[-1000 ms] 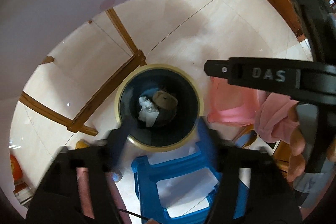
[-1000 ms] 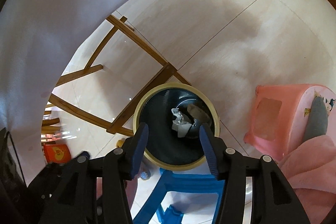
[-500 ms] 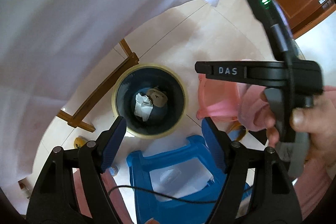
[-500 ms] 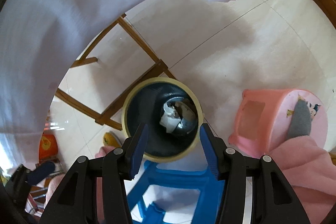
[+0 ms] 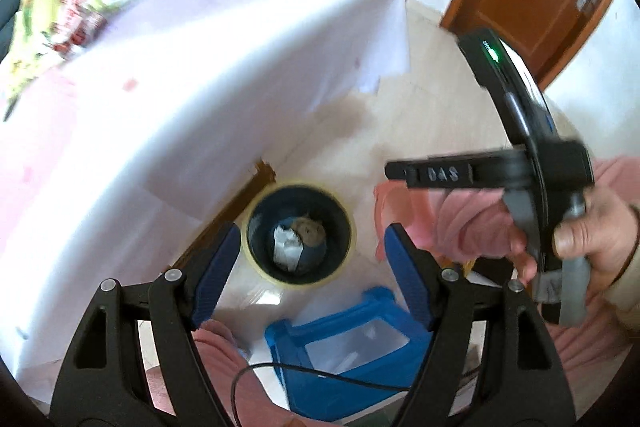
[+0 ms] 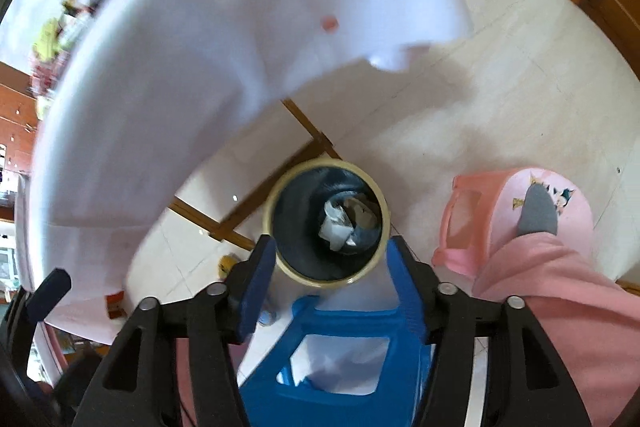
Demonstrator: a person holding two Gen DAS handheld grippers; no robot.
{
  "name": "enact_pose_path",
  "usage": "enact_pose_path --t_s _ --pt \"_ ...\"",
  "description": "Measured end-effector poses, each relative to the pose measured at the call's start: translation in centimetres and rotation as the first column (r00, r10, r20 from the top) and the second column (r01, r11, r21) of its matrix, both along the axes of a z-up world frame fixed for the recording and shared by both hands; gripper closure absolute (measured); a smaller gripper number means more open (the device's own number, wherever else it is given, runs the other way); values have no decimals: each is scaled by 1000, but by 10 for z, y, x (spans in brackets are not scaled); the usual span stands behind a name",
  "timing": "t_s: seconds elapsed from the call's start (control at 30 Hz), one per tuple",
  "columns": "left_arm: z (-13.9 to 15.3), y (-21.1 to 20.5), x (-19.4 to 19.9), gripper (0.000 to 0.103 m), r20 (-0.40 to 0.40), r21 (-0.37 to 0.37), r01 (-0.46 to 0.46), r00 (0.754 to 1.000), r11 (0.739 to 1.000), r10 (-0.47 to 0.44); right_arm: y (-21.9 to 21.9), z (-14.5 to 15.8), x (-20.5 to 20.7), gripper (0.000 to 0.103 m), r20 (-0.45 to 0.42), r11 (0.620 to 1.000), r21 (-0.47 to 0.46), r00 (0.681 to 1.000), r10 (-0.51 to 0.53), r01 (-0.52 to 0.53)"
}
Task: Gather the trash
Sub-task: 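Open both tools over the bin, dropping carrier and tissues, then lift, then grasp the red-white wrapper with the right tool while the left tool grasps the green snack bag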
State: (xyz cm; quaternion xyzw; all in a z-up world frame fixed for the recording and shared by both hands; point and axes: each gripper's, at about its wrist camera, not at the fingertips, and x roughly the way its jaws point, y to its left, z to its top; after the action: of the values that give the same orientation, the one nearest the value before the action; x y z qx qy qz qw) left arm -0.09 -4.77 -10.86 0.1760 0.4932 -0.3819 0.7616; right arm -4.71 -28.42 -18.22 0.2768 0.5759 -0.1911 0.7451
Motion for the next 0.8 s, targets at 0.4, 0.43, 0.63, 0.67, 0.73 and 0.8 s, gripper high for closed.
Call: enact_pose_path --t_s 0.4,0.43,0.63,0.67,0.73,0.8 --pt "117 59 54 31 139 -118 -224 961 967 240 46 162 33 25 182 986 -100 972 147 -131" --pt "126 65 60 31 150 -119 -243 954 963 259 52 174 41 25 190 981 -123 966 173 -151" --pt "167 106 105 31 174 -146 -339 916 930 361 83 241 100 25 266 942 -224 914 305 -249" --pt "170 110 111 31 173 -151 -347 912 926 371 87 248 109 25 280 938 -226 905 321 -263" --pt "179 120 127 31 189 -157 -368 900 916 394 97 262 136 25 295 923 -241 884 363 -299" --pt "186 129 143 31 214 -157 -379 888 912 406 106 267 158 26 295 911 -260 872 390 -320"
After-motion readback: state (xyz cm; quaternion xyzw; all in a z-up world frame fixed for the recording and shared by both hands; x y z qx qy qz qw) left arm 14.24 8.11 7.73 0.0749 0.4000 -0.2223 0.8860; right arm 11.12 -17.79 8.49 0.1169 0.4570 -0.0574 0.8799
